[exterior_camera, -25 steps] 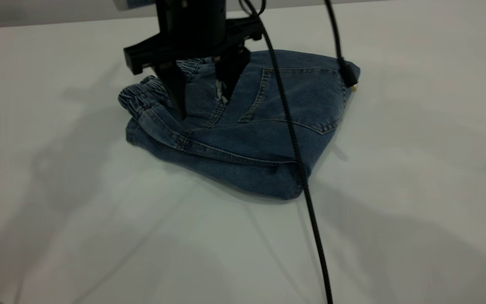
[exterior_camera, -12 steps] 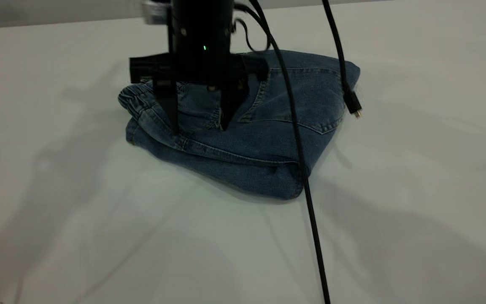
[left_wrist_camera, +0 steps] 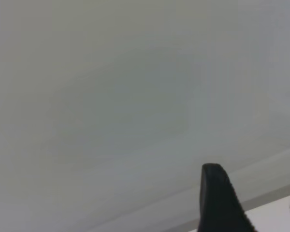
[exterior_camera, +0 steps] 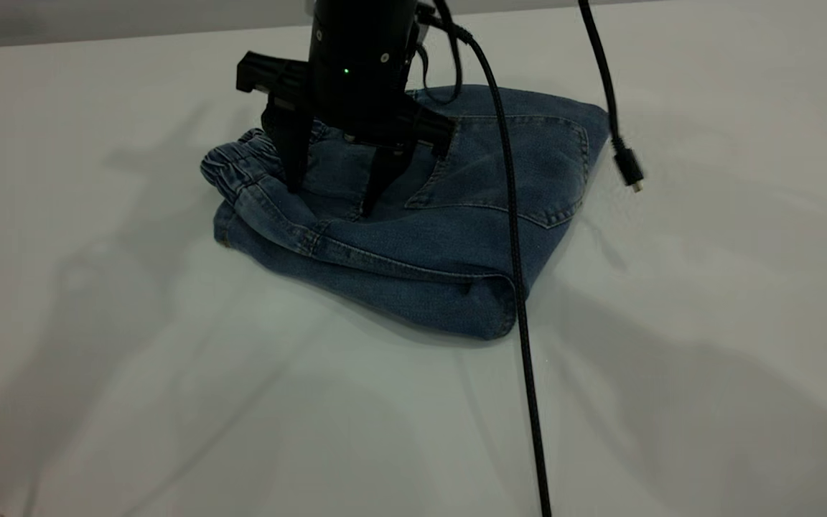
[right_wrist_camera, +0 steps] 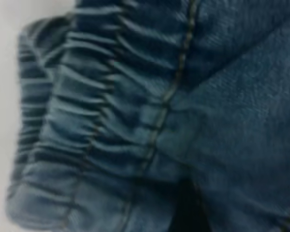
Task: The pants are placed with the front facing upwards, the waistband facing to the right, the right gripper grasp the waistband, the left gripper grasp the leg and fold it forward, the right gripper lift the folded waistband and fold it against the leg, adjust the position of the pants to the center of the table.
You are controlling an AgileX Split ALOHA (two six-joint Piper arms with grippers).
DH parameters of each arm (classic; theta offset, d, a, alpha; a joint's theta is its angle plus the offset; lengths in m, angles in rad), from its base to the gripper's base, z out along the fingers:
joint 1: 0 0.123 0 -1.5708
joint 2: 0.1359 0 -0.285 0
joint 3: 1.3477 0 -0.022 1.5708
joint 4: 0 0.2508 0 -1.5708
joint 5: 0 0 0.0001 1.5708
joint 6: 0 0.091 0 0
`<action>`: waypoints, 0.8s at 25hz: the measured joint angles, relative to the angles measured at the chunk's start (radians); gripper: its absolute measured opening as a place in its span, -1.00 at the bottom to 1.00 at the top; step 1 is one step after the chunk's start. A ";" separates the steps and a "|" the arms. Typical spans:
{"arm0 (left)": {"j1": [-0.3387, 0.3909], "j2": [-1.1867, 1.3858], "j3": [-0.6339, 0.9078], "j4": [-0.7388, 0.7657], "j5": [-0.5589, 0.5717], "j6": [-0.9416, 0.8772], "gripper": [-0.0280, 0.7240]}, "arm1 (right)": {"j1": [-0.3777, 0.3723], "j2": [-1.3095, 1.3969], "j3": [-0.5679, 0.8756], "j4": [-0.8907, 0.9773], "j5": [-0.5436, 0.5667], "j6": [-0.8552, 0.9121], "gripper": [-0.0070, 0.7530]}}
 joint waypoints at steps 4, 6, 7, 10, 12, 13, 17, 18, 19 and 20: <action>0.000 0.000 0.000 -0.001 0.000 0.000 0.00 | 0.011 0.029 -0.001 0.003 0.042 -0.026 0.17; 0.000 0.000 0.000 -0.001 0.000 0.000 0.00 | 0.015 0.040 -0.003 -0.002 0.066 -0.058 0.17; 0.000 0.000 0.000 -0.002 0.000 0.000 0.00 | 0.021 0.042 -0.004 -0.010 0.081 -0.074 0.17; 0.000 0.000 0.000 -0.004 0.000 0.000 0.00 | 0.034 0.045 -0.004 -0.043 0.145 -0.139 0.17; 0.000 0.000 0.000 -0.004 0.000 0.000 0.00 | 0.036 0.045 -0.003 -0.071 0.183 -0.184 0.17; 0.000 0.000 0.000 -0.004 -0.001 0.000 0.00 | 0.036 0.046 -0.003 -0.088 0.208 -0.203 0.17; 0.000 0.000 0.000 -0.004 -0.001 0.000 0.00 | 0.036 0.046 -0.002 -0.182 0.279 -0.274 0.17; 0.000 0.000 0.000 -0.004 -0.002 0.000 0.00 | 0.036 0.046 -0.002 -0.201 0.279 -0.289 0.17; 0.000 0.000 0.000 -0.004 -0.003 0.000 0.00 | 0.036 0.046 -0.002 -0.224 0.280 -0.308 0.17; 0.000 0.000 0.000 -0.004 -0.004 0.000 0.00 | 0.036 0.046 -0.002 -0.242 0.280 -0.321 0.17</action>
